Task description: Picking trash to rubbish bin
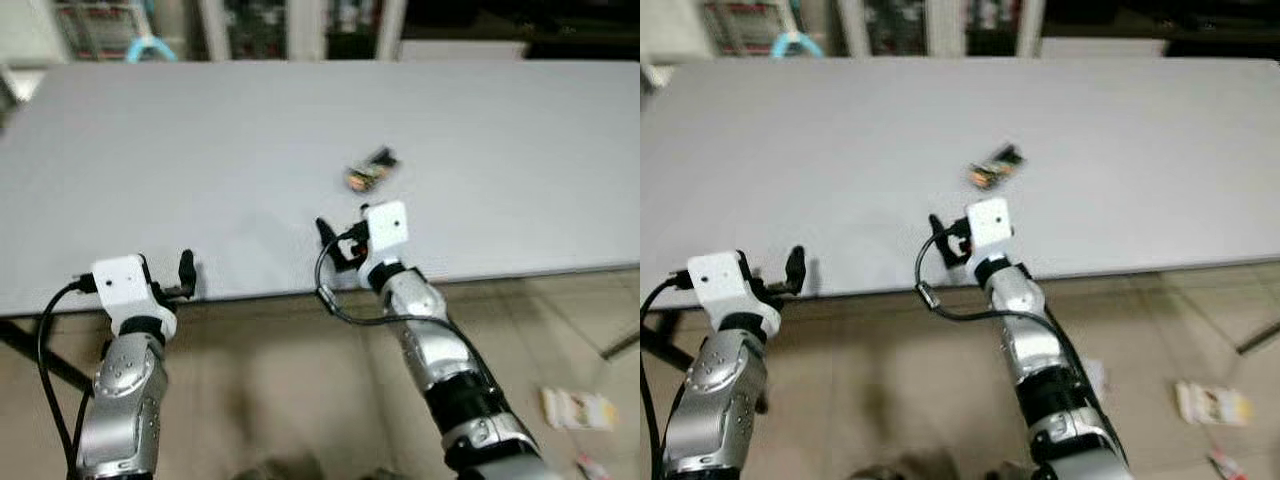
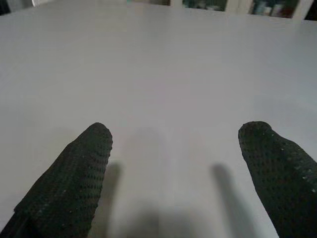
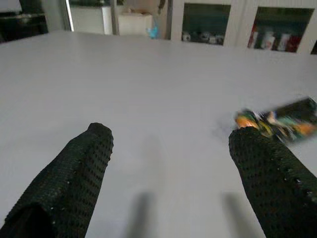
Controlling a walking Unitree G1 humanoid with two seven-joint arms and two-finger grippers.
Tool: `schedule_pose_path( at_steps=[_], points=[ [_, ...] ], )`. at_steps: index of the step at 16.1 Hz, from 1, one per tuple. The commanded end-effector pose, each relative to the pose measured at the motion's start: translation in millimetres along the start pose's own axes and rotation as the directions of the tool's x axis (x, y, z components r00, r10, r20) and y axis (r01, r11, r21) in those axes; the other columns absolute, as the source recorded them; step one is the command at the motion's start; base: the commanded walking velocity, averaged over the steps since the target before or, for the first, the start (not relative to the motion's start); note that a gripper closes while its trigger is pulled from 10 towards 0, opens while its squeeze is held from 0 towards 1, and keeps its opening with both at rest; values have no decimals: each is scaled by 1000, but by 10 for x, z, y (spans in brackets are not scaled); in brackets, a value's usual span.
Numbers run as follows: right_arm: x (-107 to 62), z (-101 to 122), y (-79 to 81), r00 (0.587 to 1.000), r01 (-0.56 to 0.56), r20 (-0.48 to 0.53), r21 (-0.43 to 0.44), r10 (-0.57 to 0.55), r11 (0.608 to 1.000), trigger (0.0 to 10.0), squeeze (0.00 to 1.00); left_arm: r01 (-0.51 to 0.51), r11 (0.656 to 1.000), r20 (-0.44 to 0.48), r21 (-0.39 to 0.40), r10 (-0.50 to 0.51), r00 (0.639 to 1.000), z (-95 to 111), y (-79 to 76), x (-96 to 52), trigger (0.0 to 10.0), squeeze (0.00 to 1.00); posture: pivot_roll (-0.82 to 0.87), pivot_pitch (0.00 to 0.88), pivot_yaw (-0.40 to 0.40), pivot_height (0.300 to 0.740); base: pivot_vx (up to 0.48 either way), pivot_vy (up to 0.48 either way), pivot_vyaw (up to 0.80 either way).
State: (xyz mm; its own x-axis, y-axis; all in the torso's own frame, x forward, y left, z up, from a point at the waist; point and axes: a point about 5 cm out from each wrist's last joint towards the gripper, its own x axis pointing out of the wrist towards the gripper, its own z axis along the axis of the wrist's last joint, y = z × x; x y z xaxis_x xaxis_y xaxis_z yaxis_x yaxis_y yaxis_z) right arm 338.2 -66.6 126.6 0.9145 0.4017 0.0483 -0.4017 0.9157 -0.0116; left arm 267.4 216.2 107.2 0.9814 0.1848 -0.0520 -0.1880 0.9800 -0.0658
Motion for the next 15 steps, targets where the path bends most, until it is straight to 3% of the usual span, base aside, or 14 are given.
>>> schedule_pose_path(
  at_steps=[1,15],
  points=[
    [-19,12,-98,1000,28,-1,5,-28,1000,10000,0,24,1000,-4,7,-24,1000,1,-77,3,10000,0,15,100,-18,740,454,0,0],
    [-23,20,-103,1000,30,-1,23,-30,999,10000,0,17,1000,-2,5,-17,1000,18,-87,27,10000,0,12,101,-19,740,0,0,0]
  ],
)
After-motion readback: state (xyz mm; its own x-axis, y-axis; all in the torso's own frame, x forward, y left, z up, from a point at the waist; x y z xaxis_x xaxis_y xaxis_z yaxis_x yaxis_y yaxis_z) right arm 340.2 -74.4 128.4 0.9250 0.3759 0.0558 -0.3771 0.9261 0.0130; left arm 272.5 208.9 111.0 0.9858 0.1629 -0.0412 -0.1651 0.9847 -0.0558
